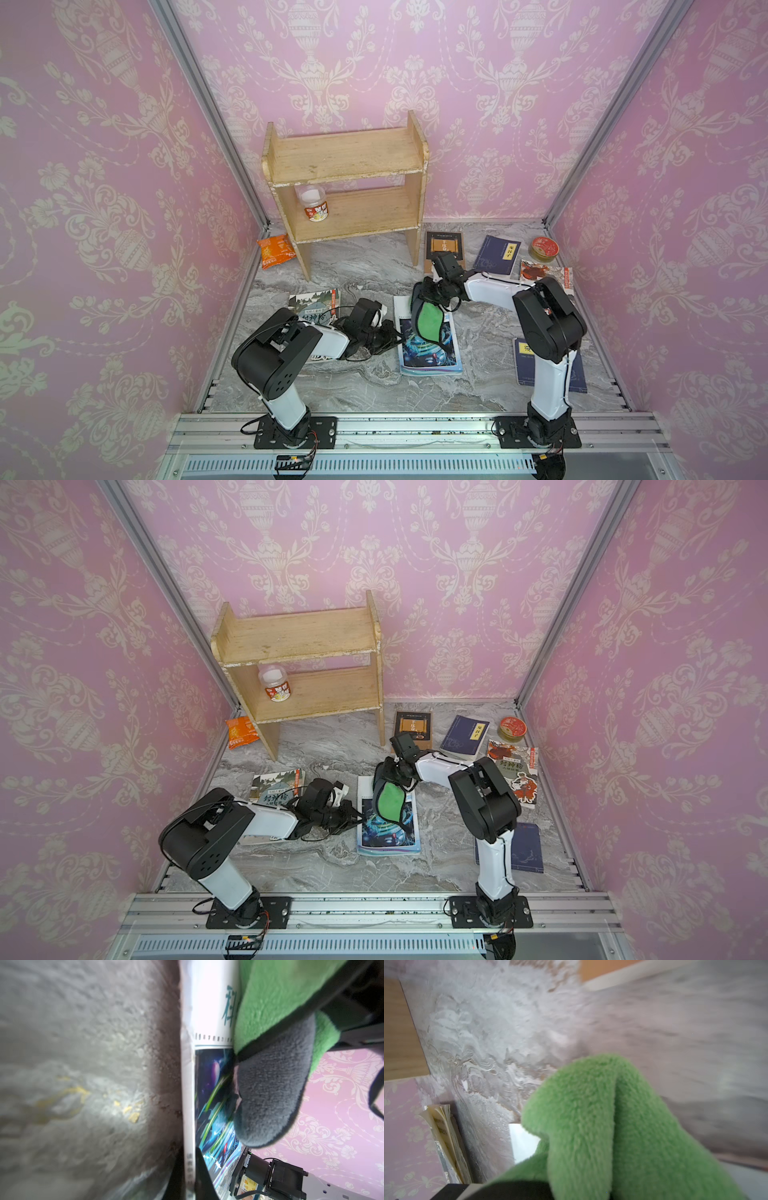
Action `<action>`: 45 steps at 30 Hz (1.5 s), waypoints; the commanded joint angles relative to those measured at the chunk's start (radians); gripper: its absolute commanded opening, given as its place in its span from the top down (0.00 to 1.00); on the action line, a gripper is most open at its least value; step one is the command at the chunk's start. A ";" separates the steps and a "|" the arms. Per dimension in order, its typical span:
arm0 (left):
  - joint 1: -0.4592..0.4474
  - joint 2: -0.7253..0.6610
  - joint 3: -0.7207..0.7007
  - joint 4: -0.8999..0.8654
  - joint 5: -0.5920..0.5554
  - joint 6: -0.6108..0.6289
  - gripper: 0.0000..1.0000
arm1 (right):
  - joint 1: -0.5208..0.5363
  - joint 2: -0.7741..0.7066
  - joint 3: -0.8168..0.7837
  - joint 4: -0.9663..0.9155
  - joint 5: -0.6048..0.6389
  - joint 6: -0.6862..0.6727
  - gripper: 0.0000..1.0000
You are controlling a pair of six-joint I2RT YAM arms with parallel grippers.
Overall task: Wipe the cover of the book
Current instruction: Wipe the dirt from the cover of the book.
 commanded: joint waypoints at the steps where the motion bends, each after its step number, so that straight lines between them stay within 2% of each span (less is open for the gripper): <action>1: -0.013 0.031 -0.003 -0.079 -0.021 -0.014 1.00 | 0.120 0.152 0.072 -0.191 -0.004 0.012 1.00; 5: -0.014 0.023 -0.007 -0.075 -0.031 -0.022 1.00 | 0.093 0.128 0.016 -0.166 -0.005 0.021 1.00; 10: -0.015 0.023 -0.012 -0.074 -0.041 -0.026 1.00 | -0.141 -0.027 -0.273 -0.090 0.005 -0.004 1.00; 12: -0.015 0.030 -0.013 -0.060 -0.037 -0.034 1.00 | -0.215 -0.079 -0.334 -0.102 0.025 -0.040 1.00; 14: -0.015 0.037 -0.014 -0.043 -0.035 -0.043 1.00 | -0.243 -0.106 -0.357 -0.119 0.037 -0.064 1.00; 18: -0.015 0.043 -0.006 -0.039 -0.030 -0.049 1.00 | -0.184 -0.083 -0.338 -0.121 0.052 -0.025 1.00; 23: -0.019 0.037 -0.007 -0.042 -0.031 -0.053 1.00 | 0.043 0.043 -0.168 -0.108 0.009 0.033 1.00; 26: -0.019 0.032 -0.007 -0.052 -0.037 -0.051 1.00 | 0.126 0.090 -0.069 -0.098 -0.032 0.053 1.00; 30: -0.021 0.025 -0.010 -0.055 -0.039 -0.050 1.00 | 0.100 0.041 -0.129 -0.095 -0.042 0.039 1.00; 36: -0.021 0.028 -0.013 -0.045 -0.041 -0.050 1.00 | -0.180 -0.177 -0.483 -0.087 -0.003 -0.019 1.00; 38: -0.021 0.034 -0.010 -0.040 -0.036 -0.051 1.00 | -0.211 -0.229 -0.518 -0.124 0.031 -0.048 1.00; 41: -0.021 0.040 -0.006 -0.033 -0.033 -0.050 1.00 | -0.159 -0.236 -0.510 -0.142 0.041 -0.036 1.00; 45: -0.021 0.048 -0.009 -0.020 -0.031 -0.055 1.00 | 0.055 -0.115 -0.387 -0.087 0.010 0.047 1.00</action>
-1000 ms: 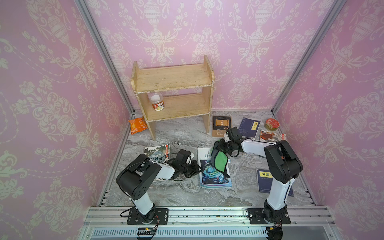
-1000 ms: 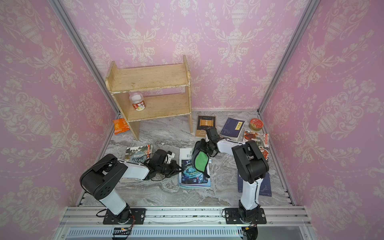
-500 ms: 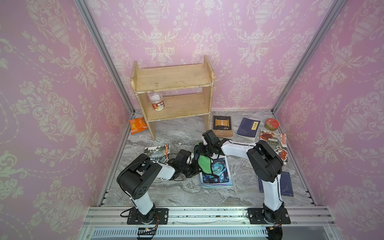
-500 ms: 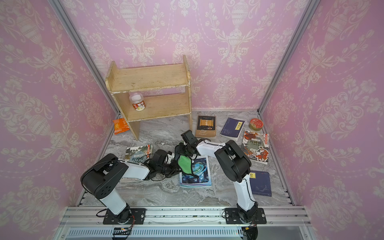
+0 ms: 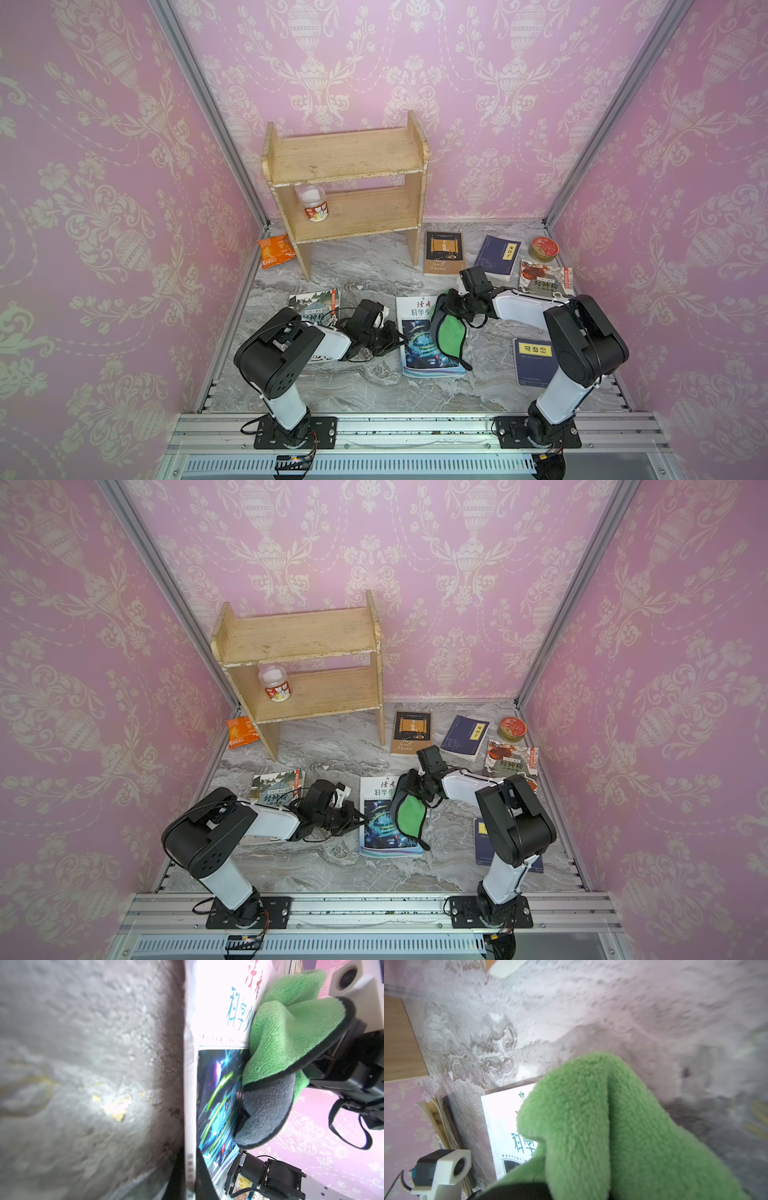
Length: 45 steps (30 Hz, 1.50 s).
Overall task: Wipe the cover of the book
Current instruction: Wipe the dirt from the cover of the book.
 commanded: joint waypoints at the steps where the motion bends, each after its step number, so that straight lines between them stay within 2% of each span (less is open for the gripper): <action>1: -0.003 0.039 -0.010 -0.041 -0.030 -0.010 1.00 | 0.211 0.194 0.053 -0.164 0.000 0.060 1.00; 3: -0.004 0.044 -0.006 -0.035 -0.023 -0.014 1.00 | 0.279 0.251 0.140 -0.141 -0.061 0.080 1.00; 6: -0.006 0.043 0.000 -0.036 -0.023 -0.015 1.00 | 0.272 0.232 0.128 -0.071 -0.108 0.103 1.00; 8: -0.006 0.044 0.001 -0.036 -0.024 -0.013 1.00 | 0.207 0.183 0.064 -0.085 -0.102 0.078 1.00; 14: -0.006 0.054 0.007 -0.033 -0.026 -0.011 1.00 | -0.129 -0.028 -0.211 -0.222 -0.024 -0.071 1.00; 16: -0.004 0.052 0.009 -0.034 -0.030 -0.009 1.00 | -0.173 -0.075 -0.248 -0.247 -0.017 -0.110 1.00; 18: 0.002 0.051 0.019 -0.040 -0.030 -0.002 1.00 | -0.171 -0.082 -0.262 -0.245 -0.030 -0.119 1.00; 21: 0.034 0.052 0.030 -0.027 -0.030 0.006 0.66 | -0.169 -0.065 -0.279 -0.197 -0.059 -0.098 1.00; 22: 0.047 0.053 0.035 -0.024 -0.034 0.009 0.59 | -0.168 -0.061 -0.282 -0.188 -0.061 -0.096 1.00; 25: 0.105 0.078 0.066 -0.020 -0.037 0.028 0.46 | -0.170 -0.059 -0.281 -0.179 -0.055 -0.099 1.00; 27: 0.141 0.117 0.102 0.002 -0.026 0.040 0.44 | -0.169 -0.055 -0.272 -0.188 -0.051 -0.110 1.00; 29: 0.166 0.172 0.154 0.018 -0.003 0.050 0.45 | -0.170 -0.046 -0.267 -0.191 -0.051 -0.121 1.00; 32: 0.184 0.258 0.239 0.088 0.044 0.053 0.69 | -0.169 -0.029 -0.258 -0.192 -0.057 -0.132 1.00; 34: 0.185 0.292 0.272 0.110 0.061 0.059 0.79 | -0.169 -0.024 -0.255 -0.190 -0.060 -0.135 1.00; 40: 0.184 0.287 0.288 0.087 0.071 0.104 0.94 | -0.168 -0.023 -0.180 -0.262 -0.023 -0.174 1.00; 42: 0.183 0.279 0.285 0.062 0.070 0.117 1.00 | -0.168 0.010 -0.082 -0.333 -0.007 -0.212 1.00; 45: 0.177 0.281 0.277 0.056 0.070 0.117 1.00 | -0.159 0.069 0.084 -0.410 0.016 -0.262 1.00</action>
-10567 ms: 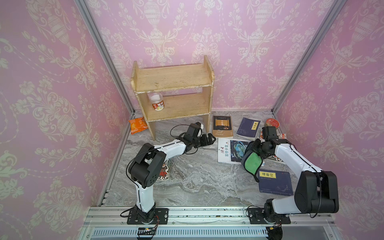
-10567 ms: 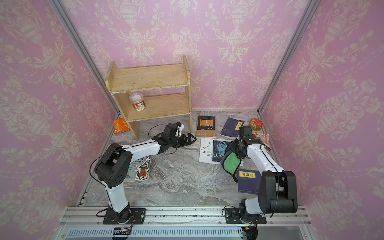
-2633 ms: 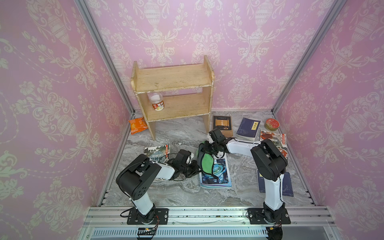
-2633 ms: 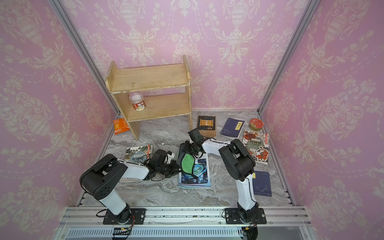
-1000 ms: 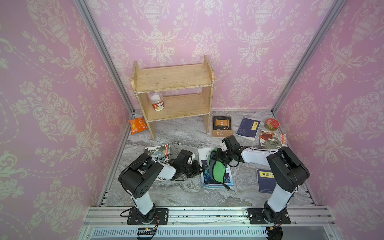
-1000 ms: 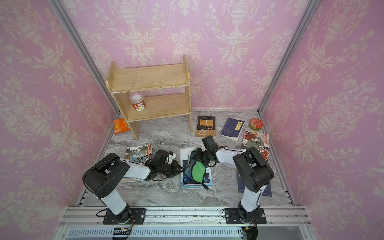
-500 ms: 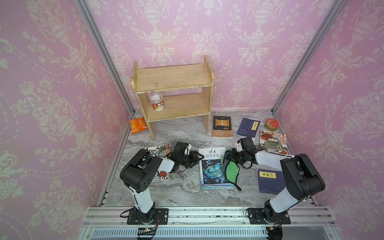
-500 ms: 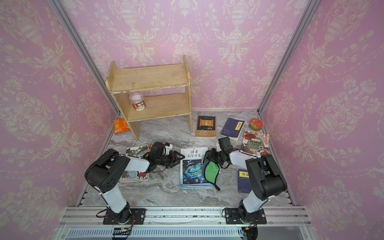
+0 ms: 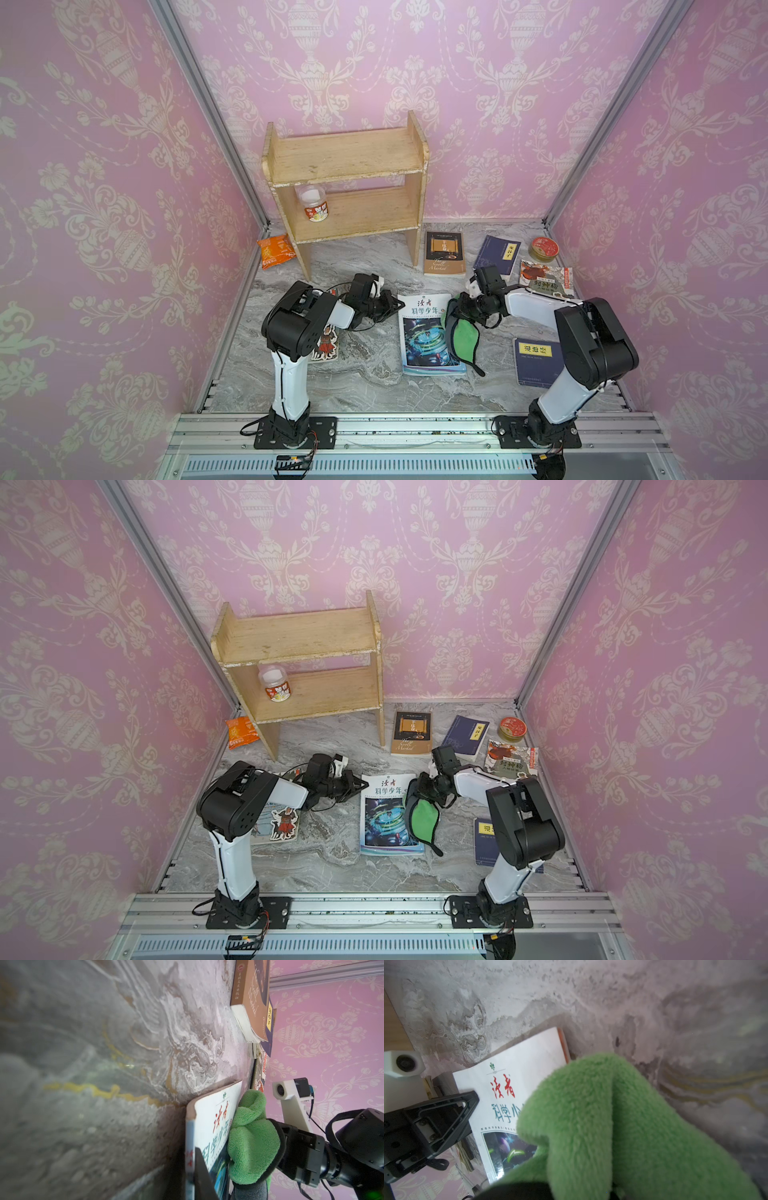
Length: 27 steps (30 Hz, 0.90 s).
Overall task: Wipe the cover of the book
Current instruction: Wipe the dirt from the cover of the book.
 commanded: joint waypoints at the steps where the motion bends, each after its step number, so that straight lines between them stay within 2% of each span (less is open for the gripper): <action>1: -0.010 -0.001 -0.007 -0.062 0.009 0.038 1.00 | 0.019 0.125 0.116 -0.219 0.147 -0.093 1.00; 5: -0.017 0.005 -0.020 -0.030 -0.001 0.015 1.00 | 0.047 0.242 0.312 -0.265 0.143 -0.105 1.00; 9: -0.017 0.006 -0.023 -0.009 -0.015 -0.003 1.00 | 0.107 0.253 0.296 -0.291 0.168 -0.133 1.00; 13: -0.015 0.001 -0.028 -0.002 -0.034 -0.015 1.00 | 0.175 0.103 0.000 -0.233 0.168 -0.080 1.00; 17: 0.005 -0.016 -0.038 -0.008 -0.048 -0.013 1.00 | 0.290 -0.159 -0.331 -0.189 0.136 0.129 1.00; 21: 0.035 -0.035 -0.058 -0.009 -0.043 -0.003 1.00 | 0.372 -0.334 -0.500 -0.203 0.157 0.263 1.00; 24: 0.052 -0.033 -0.062 -0.012 -0.034 0.011 1.00 | 0.353 -0.301 -0.460 -0.214 0.202 0.222 1.00; 27: 0.055 -0.018 -0.054 0.001 -0.019 0.009 1.00 | 0.294 -0.148 -0.272 -0.220 0.199 0.106 1.00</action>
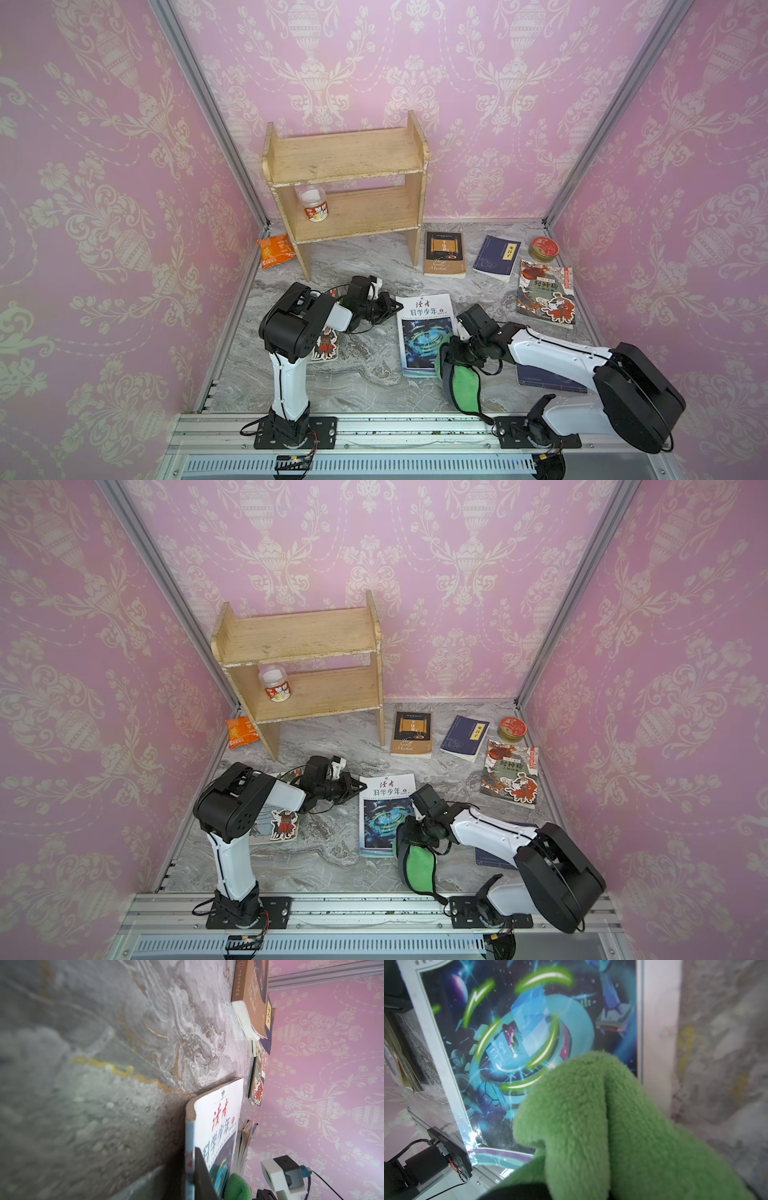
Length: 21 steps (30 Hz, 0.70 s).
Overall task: Wipe the cover of the book
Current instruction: Wipe the dirt from the cover of the book.
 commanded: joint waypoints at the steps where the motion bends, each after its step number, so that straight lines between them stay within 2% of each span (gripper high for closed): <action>1: 0.033 0.005 -0.009 -0.022 -0.016 0.004 1.00 | -0.073 0.230 0.137 -0.179 0.110 -0.096 1.00; 5: 0.033 0.001 -0.011 -0.005 -0.016 -0.006 1.00 | -0.169 0.461 0.483 -0.231 0.052 -0.167 1.00; 7: 0.029 -0.004 -0.022 0.013 -0.016 -0.018 1.00 | -0.180 0.530 0.610 -0.258 0.071 -0.176 1.00; 10: 0.028 -0.004 -0.038 0.029 -0.026 -0.026 1.00 | -0.175 0.572 0.640 -0.287 0.072 -0.186 1.00; 12: 0.032 -0.003 -0.058 0.031 -0.035 -0.023 1.00 | -0.159 0.525 0.531 -0.268 0.091 -0.177 1.00; 15: 0.046 0.009 -0.051 0.035 -0.039 -0.021 1.00 | -0.128 0.369 0.247 -0.216 0.119 -0.116 1.00; 17: 0.063 0.020 -0.040 0.037 -0.031 -0.021 1.00 | -0.091 0.216 0.038 -0.190 0.135 -0.021 1.00; 21: 0.083 0.034 -0.008 0.032 -0.017 -0.019 1.00 | 0.042 -0.034 -0.205 -0.190 0.158 0.181 1.00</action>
